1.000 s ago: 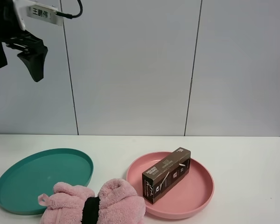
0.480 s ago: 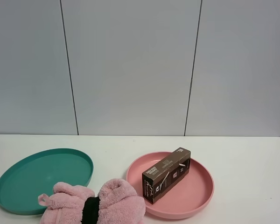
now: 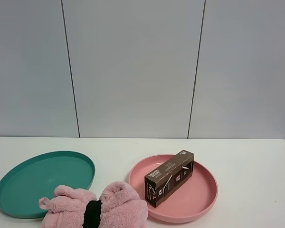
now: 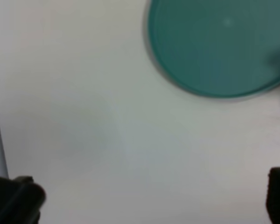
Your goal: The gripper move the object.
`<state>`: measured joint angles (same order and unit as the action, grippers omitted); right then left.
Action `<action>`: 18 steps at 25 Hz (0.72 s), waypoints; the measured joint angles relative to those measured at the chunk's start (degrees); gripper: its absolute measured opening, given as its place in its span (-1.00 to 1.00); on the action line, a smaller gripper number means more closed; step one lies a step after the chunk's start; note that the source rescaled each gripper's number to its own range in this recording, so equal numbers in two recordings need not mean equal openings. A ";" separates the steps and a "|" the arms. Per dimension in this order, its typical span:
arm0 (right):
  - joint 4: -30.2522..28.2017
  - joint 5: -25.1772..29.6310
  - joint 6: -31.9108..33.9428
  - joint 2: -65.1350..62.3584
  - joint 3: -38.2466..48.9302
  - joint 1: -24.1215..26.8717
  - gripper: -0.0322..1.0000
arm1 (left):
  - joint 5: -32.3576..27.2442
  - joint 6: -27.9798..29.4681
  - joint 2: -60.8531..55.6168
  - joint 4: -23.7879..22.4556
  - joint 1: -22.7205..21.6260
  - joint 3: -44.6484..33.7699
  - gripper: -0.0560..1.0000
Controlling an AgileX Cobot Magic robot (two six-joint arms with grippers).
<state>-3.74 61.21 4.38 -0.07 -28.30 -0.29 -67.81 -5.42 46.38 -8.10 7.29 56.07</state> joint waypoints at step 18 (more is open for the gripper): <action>0.00 0.00 0.00 0.00 0.00 0.00 1.00 | -1.95 11.21 -28.74 0.11 0.00 -12.92 1.00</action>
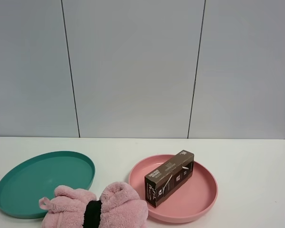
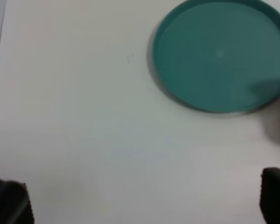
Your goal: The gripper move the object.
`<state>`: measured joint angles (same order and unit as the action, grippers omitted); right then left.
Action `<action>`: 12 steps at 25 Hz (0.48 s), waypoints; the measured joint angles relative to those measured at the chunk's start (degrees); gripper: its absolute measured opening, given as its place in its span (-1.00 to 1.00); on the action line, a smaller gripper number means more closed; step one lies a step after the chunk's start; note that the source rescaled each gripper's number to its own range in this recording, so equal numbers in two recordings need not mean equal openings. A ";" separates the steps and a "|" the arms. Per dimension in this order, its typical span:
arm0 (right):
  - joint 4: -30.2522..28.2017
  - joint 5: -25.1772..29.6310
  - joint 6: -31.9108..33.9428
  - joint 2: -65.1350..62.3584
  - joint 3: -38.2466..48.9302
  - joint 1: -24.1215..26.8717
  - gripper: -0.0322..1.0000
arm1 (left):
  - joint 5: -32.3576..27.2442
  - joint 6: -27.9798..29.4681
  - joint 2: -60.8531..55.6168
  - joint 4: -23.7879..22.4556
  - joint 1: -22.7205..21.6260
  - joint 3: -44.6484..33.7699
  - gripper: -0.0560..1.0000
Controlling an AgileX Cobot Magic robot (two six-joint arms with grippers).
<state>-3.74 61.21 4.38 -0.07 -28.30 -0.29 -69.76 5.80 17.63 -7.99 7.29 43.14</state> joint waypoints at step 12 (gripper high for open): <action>0.00 0.00 0.00 0.00 0.00 0.00 1.00 | 4.43 4.29 -8.56 0.12 0.00 -7.22 1.00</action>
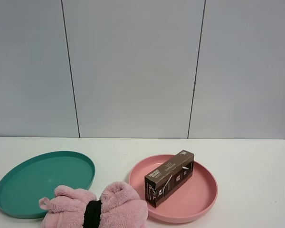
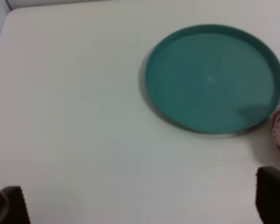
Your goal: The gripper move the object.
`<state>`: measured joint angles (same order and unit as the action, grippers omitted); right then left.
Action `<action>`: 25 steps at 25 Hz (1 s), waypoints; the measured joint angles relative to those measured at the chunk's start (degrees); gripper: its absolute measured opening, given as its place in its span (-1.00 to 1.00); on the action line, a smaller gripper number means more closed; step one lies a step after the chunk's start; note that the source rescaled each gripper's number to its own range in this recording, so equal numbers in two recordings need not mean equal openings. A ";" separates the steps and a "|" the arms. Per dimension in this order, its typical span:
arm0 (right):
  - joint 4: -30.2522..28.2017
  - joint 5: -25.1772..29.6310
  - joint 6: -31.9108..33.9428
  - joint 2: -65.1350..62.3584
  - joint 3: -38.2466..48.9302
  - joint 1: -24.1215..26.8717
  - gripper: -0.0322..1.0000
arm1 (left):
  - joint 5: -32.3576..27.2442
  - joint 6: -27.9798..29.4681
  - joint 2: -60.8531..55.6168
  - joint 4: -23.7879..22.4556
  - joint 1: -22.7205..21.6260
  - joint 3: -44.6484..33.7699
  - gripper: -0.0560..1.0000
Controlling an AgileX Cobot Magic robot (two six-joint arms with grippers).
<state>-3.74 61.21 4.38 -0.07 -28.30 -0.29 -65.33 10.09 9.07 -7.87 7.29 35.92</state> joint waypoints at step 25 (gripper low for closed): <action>0.00 0.00 0.00 0.00 0.00 0.00 1.00 | 4.49 -3.47 -5.49 5.80 0.00 -7.75 1.00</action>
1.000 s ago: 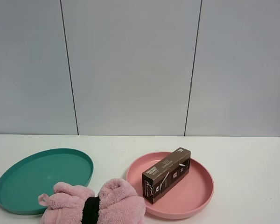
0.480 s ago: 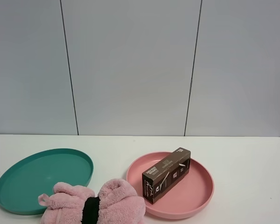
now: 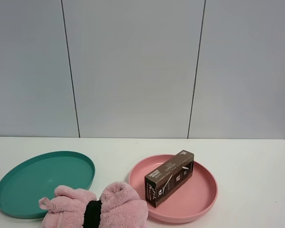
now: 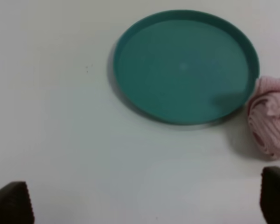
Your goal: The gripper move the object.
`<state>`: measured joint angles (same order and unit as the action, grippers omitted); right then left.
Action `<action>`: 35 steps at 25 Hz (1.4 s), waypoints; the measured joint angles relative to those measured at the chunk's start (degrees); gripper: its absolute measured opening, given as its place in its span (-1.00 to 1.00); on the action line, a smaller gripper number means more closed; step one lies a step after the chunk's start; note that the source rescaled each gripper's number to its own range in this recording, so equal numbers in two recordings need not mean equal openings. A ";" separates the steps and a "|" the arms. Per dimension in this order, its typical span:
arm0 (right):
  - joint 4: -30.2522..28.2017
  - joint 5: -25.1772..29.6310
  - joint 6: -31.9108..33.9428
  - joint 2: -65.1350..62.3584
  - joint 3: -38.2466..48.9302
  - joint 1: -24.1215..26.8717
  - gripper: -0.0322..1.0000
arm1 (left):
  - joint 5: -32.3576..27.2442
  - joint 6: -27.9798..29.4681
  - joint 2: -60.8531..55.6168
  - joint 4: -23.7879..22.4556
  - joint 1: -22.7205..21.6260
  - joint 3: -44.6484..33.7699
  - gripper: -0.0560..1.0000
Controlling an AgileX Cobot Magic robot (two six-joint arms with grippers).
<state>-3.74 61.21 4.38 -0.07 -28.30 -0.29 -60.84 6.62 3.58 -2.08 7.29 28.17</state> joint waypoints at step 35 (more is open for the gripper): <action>0.00 0.00 0.00 0.00 0.00 0.00 1.00 | 0.01 -0.18 -3.77 0.19 -10.63 -0.11 1.00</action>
<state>-3.74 61.21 4.38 -0.07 -28.30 -0.29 -60.83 6.44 -0.19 -1.89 -3.34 28.06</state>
